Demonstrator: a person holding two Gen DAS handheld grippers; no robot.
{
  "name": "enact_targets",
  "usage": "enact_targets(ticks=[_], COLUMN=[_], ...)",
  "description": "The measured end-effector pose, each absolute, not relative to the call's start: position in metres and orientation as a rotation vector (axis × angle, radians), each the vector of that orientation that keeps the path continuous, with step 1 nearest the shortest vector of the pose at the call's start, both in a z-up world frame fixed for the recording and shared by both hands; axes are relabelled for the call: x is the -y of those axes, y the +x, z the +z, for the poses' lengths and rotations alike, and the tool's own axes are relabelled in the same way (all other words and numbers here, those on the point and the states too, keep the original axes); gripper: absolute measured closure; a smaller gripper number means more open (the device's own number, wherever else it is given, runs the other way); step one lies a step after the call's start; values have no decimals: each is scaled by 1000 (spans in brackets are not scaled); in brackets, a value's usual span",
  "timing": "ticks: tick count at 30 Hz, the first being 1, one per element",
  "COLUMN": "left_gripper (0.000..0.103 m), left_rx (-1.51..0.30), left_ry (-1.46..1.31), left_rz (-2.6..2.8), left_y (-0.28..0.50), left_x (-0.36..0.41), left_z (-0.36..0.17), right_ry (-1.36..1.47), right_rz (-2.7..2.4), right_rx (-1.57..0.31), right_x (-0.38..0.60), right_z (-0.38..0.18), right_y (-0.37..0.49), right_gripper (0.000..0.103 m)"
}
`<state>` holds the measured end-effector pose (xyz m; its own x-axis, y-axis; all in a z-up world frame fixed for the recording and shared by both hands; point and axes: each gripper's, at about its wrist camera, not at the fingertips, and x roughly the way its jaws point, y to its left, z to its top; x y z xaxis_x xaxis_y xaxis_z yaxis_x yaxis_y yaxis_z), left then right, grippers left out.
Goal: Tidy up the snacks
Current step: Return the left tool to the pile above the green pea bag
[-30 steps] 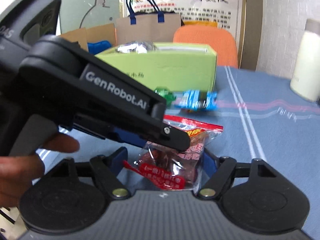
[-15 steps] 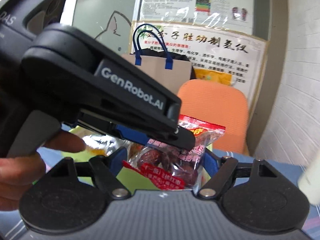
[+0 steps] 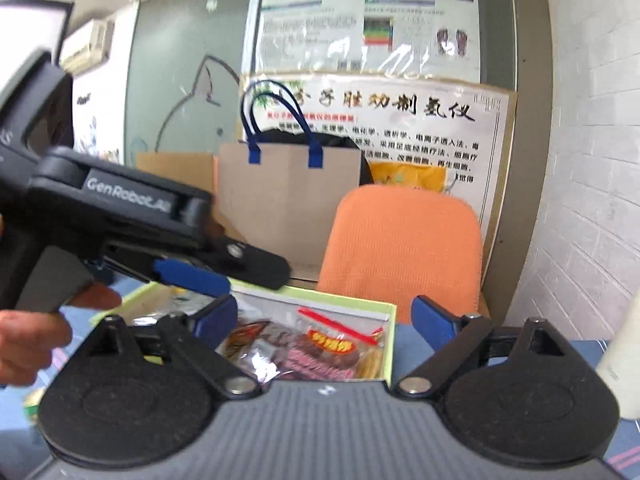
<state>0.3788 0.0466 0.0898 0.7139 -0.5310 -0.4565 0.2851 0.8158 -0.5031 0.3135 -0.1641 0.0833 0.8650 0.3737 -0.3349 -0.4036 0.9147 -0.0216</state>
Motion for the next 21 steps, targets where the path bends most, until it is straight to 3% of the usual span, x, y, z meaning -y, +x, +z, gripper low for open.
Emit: enact_targets(ticks=[6,11,15,21], left_gripper=[35,37,45,46], left_rx=[-609,-700,-822,-890], left_ry=[-416,-473,-549,-490], left_rz=[-429,-375,-416,-428], left_y=[302,257,256,274], left_x=[-78,-103,-105,-92], left_z=[76,29,-5,-23], right_ry=[-57,-21,40,40], right_rz=[519,591,594,557], right_rx=[-462,-613,-686,-699], right_x=[138,102,92,93], right_z=[56,8,-9,-9], right_y=[257,210,200,184], right_gripper=[10,10,10,10])
